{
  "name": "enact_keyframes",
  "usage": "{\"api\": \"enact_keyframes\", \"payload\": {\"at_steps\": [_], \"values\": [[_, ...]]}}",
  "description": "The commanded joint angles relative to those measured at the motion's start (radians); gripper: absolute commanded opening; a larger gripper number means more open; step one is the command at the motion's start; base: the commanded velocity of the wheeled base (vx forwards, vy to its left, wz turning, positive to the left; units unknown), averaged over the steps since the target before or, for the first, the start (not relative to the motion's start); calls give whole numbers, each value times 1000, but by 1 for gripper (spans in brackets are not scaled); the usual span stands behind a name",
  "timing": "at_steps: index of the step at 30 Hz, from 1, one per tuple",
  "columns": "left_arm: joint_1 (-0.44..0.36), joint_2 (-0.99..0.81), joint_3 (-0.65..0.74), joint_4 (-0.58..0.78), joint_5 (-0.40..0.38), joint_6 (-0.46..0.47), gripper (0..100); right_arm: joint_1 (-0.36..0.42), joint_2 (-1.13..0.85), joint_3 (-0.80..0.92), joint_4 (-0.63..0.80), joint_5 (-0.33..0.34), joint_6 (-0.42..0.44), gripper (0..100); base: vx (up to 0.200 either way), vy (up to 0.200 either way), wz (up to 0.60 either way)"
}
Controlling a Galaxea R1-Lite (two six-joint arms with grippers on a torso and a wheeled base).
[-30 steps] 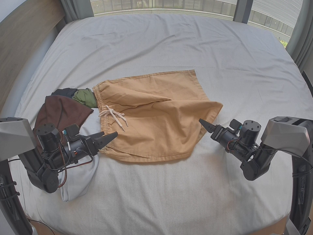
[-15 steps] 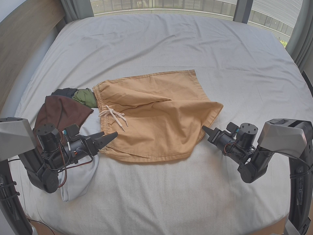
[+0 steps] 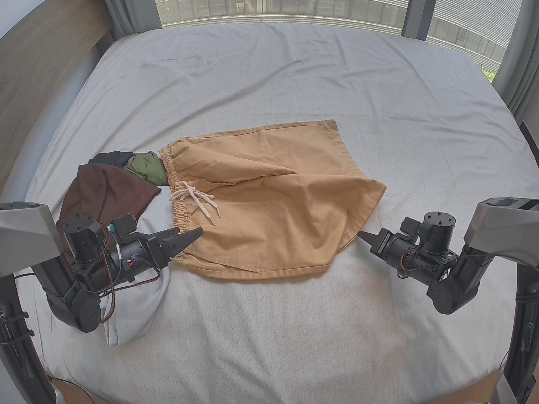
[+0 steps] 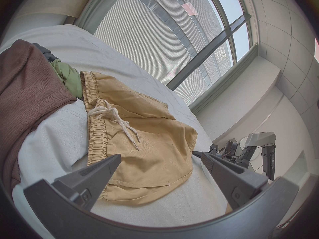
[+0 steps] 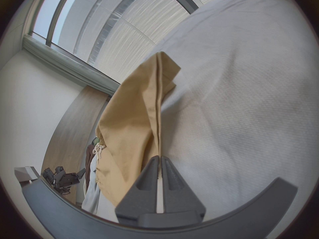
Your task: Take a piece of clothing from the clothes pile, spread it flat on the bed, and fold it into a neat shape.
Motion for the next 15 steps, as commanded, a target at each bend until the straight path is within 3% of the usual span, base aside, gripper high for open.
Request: {"api": "enact_keyframes", "payload": {"at_steps": [1,7,15], "values": [[0,4,0,1,0,0,100,-40,-88,30,52,13,-9,0,0,0,0],[0,4,0,1,0,0,100,-59,-99,36,68,31,-9,0,0,0,0],[0,3,0,1,0,0,100,-19,-54,31,52,29,-37,0,0,0,0]]}}
